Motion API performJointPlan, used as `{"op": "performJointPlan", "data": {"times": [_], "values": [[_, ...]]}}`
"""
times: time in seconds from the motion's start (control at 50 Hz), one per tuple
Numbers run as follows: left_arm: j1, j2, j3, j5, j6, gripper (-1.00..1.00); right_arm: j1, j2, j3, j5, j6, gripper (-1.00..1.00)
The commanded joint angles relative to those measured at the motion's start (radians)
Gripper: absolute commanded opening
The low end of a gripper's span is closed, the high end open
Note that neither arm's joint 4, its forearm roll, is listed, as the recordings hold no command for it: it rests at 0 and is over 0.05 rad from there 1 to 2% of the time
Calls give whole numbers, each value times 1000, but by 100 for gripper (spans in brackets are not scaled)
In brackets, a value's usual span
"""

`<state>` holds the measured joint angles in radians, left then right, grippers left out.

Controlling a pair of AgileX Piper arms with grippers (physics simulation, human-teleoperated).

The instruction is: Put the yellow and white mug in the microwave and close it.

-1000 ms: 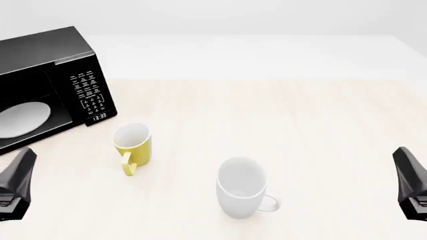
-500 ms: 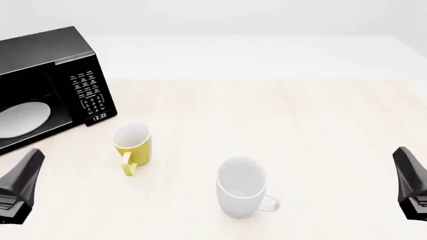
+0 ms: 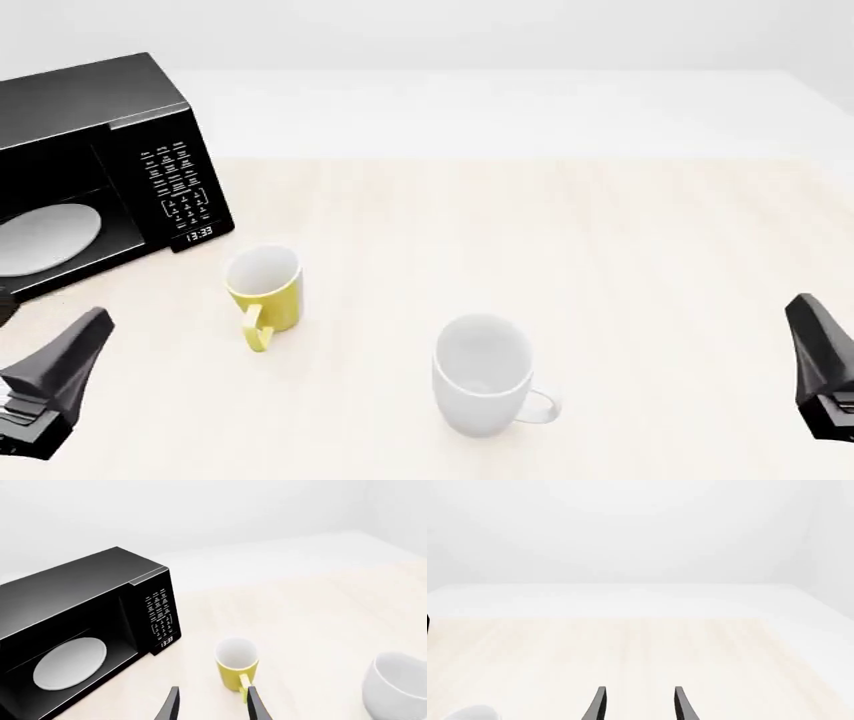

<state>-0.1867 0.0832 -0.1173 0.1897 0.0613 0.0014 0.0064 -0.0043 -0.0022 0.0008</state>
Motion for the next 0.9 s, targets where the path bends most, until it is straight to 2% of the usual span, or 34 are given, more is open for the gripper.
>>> {"op": "performJointPlan", "data": {"times": [0.02, 0.08, 0.24, 0.58, 0.7, 0.9], "values": [[-38, 81, -30, 17, -40, 100, 0, 0, 0, 0, 0, 100], [-42, 127, -31, -12, -49, 100, 0, 0, 0, 0, 0, 100], [-45, 316, -45, -124, -148, 100, 0, 0, 0, 0, 0, 100], [-45, 569, -60, -297, -220, 100, 0, 0, 0, 0, 0, 100], [-45, 688, -48, -376, -266, 100, 0, 0, 0, 0, 0, 100], [-45, 812, -32, -457, -303, 100, 0, 0, 0, 0, 0, 100]]}}
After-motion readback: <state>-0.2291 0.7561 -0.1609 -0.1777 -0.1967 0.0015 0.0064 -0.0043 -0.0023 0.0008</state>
